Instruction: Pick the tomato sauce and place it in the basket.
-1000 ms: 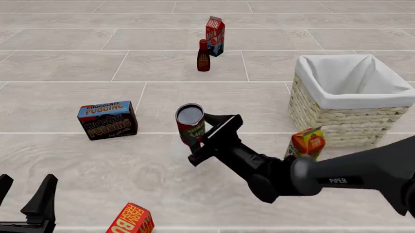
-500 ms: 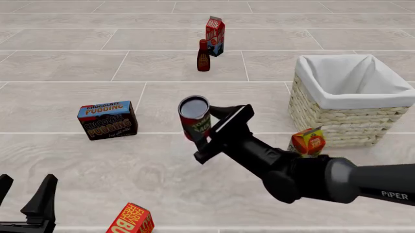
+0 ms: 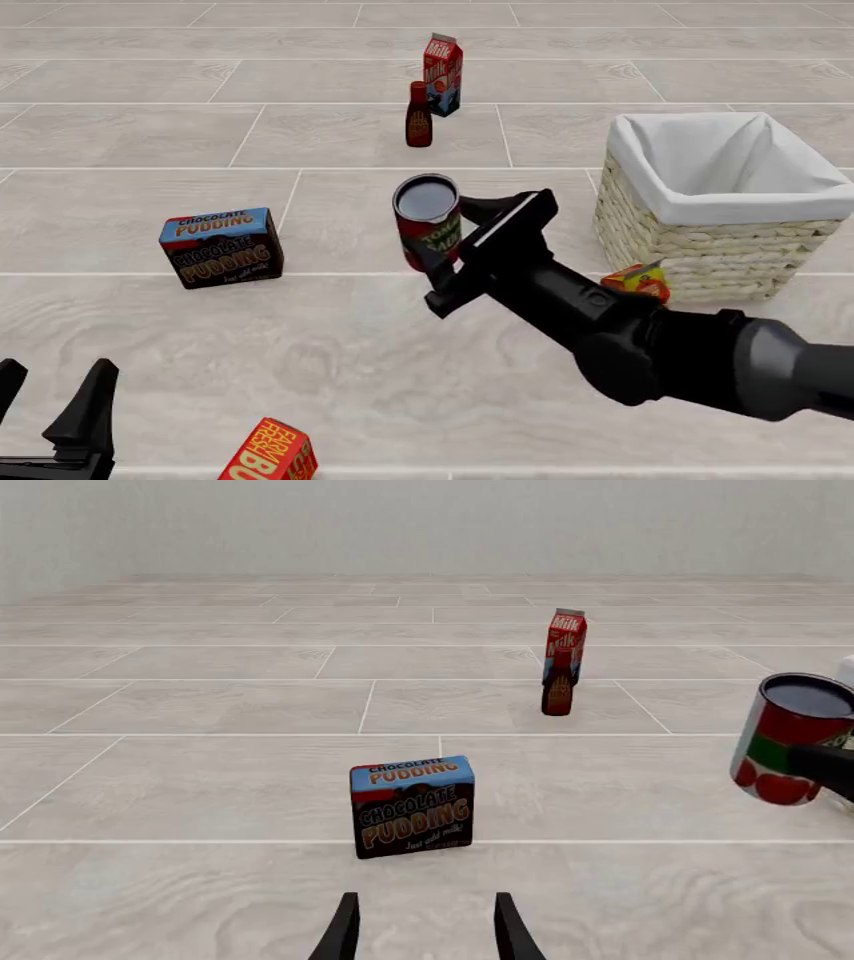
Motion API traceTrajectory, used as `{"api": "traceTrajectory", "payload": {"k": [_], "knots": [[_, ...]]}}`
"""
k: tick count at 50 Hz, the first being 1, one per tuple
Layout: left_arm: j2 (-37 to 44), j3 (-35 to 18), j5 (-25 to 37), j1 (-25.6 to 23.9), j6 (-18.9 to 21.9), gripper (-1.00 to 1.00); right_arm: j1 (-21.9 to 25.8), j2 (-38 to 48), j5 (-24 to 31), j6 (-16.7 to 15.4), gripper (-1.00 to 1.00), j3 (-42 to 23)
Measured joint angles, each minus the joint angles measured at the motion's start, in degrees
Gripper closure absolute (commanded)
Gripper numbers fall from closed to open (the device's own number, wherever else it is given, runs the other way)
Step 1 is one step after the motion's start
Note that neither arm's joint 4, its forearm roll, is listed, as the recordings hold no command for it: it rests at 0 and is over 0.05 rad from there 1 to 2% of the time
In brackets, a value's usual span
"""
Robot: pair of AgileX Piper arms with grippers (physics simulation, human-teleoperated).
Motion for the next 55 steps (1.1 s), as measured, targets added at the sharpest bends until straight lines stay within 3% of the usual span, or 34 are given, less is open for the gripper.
{"api": "traceTrajectory", "payload": {"k": [30,55], "knots": [[0.0,0.0,0.0,0.0,0.0,-1.00,-4.1,-9.1,8.2,2.1,1.00,0.1],[0.0,0.0,0.0,0.0,0.0,-1.00,-9.3,-13.3,10.7,-0.9,1.00,0.1]]}}
